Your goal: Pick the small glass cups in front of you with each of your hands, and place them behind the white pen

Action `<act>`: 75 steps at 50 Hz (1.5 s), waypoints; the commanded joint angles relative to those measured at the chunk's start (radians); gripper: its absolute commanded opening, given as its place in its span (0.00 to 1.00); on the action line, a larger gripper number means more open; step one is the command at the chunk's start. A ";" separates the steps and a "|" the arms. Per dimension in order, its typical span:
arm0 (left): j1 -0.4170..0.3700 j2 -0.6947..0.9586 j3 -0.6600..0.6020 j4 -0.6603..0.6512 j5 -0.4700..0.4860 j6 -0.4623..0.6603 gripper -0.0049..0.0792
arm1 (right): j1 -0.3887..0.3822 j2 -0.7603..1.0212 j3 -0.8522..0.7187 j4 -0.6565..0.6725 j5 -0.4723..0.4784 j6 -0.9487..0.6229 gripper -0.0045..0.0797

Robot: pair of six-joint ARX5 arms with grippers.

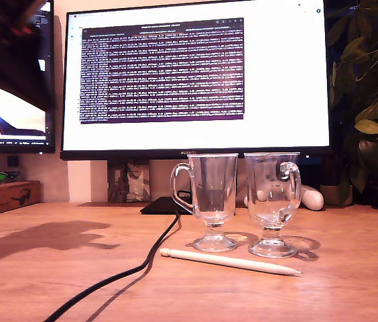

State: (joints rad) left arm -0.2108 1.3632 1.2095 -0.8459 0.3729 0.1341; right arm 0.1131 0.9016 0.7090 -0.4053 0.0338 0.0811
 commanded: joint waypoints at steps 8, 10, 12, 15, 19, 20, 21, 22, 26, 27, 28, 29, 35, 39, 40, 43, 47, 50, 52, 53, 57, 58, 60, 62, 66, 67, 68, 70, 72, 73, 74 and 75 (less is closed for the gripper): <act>0.003 -0.126 -0.169 0.122 -0.082 -0.060 0.03 | -0.030 0.003 -0.084 0.095 -0.007 -0.004 0.04; 0.009 -0.146 -0.198 0.144 -0.094 -0.060 0.03 | -0.038 0.003 -0.100 0.109 -0.006 -0.004 0.04; 0.016 -0.165 -0.228 0.159 -0.103 -0.060 0.03 | -0.048 0.003 -0.116 0.122 -0.006 -0.008 0.04; 0.027 -0.192 -0.271 0.184 -0.105 -0.059 0.03 | -0.071 0.003 -0.138 0.131 -0.006 -0.016 0.04; 0.036 -0.223 -0.325 0.222 -0.104 -0.060 0.03 | -0.109 0.003 -0.161 0.137 -0.010 -0.037 0.04; 0.040 -0.232 -0.342 0.237 -0.104 -0.061 0.03 | -0.117 0.003 -0.167 0.141 -0.011 -0.037 0.04; 0.043 -0.240 -0.358 0.249 -0.104 -0.061 0.03 | -0.126 0.003 -0.173 0.143 -0.023 -0.037 0.04; 0.045 -0.248 -0.371 0.259 -0.104 -0.061 0.03 | -0.134 0.003 -0.179 0.148 -0.037 -0.037 0.04; 0.058 -0.291 -0.434 0.311 -0.105 -0.096 0.03 | -0.149 0.003 -0.202 0.162 -0.087 -0.036 0.04; 0.060 -0.305 -0.449 0.321 -0.105 -0.100 0.03 | -0.149 0.003 -0.207 0.164 -0.091 -0.036 0.04; 0.062 -0.318 -0.460 0.334 -0.106 -0.100 0.03 | -0.149 0.003 -0.214 0.170 -0.094 -0.035 0.04; 0.063 -0.330 -0.470 0.344 -0.111 -0.127 0.03 | -0.149 0.003 -0.219 0.176 -0.098 -0.032 0.04; 0.065 -0.418 -0.523 0.377 -0.215 -0.150 0.03 | -0.146 0.003 -0.261 0.236 -0.119 -0.024 0.04; 0.065 -0.476 -0.561 0.383 -0.287 -0.172 0.03 | -0.146 0.003 -0.282 0.262 -0.140 -0.025 0.04; 0.065 -0.490 -0.575 0.383 -0.302 -0.184 0.03 | -0.146 0.003 -0.284 0.266 -0.140 -0.025 0.04; 0.065 -0.528 -0.612 0.397 -0.328 -0.209 0.03 | -0.146 0.003 -0.287 0.275 -0.140 -0.025 0.04; 0.065 -0.587 -0.662 0.449 -0.331 -0.240 0.03 | -0.146 0.002 -0.289 0.292 -0.140 -0.025 0.04; 0.063 -0.624 -0.694 0.488 -0.332 -0.269 0.03 | -0.146 0.002 -0.294 0.309 -0.140 -0.031 0.04; 0.061 -0.647 -0.711 0.508 -0.332 -0.285 0.03 | -0.146 0.002 -0.300 0.324 -0.140 -0.031 0.04; 0.059 -0.661 -0.721 0.518 -0.333 -0.291 0.03 | -0.146 0.002 -0.304 0.335 -0.140 -0.030 0.04; 0.055 -0.704 -0.753 0.541 -0.360 -0.294 0.03 | -0.146 -0.006 -0.322 0.369 -0.140 -0.030 0.04; 0.055 -0.713 -0.761 0.546 -0.371 -0.294 0.03 | -0.146 -0.008 -0.327 0.380 -0.140 -0.030 0.04; 0.055 -0.732 -0.784 0.565 -0.388 -0.294 0.03 | -0.146 -0.017 -0.338 0.397 -0.140 -0.030 0.04; 0.055 -0.752 -0.806 0.587 -0.399 -0.294 0.03 | -0.146 -0.024 -0.348 0.412 -0.140 -0.030 0.04; 0.055 -0.782 -0.850 0.620 -0.417 -0.302 0.03 | -0.146 -0.040 -0.363 0.432 -0.140 -0.030 0.04; 0.056 -0.787 -0.859 0.628 -0.422 -0.302 0.03 | -0.146 -0.042 -0.364 0.435 -0.140 -0.030 0.04; 0.056 -0.795 -0.872 0.635 -0.427 -0.302 0.03 | -0.146 -0.044 -0.367 0.439 -0.140 -0.029 0.04; 0.057 -0.804 -0.892 0.644 -0.436 -0.302 0.03 | -0.146 -0.049 -0.370 0.446 -0.140 -0.029 0.04; 0.060 -0.811 -0.914 0.655 -0.447 -0.302 0.03 | -0.146 -0.054 -0.374 0.452 -0.143 -0.029 0.04; 0.061 -0.815 -0.924 0.661 -0.449 -0.301 0.03 | -0.146 -0.057 -0.377 0.454 -0.155 -0.029 0.04; 0.064 -0.818 -0.936 0.668 -0.450 -0.299 0.03 | -0.146 -0.061 -0.379 0.454 -0.167 -0.029 0.04; 0.066 -0.822 -0.946 0.673 -0.450 -0.299 0.03 | -0.146 -0.065 -0.381 0.456 -0.176 -0.029 0.04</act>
State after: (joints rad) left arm -0.1520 0.5453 0.3031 -0.1928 -0.0734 -0.1619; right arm -0.0376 0.8551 0.3492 0.0360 -0.1253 0.0517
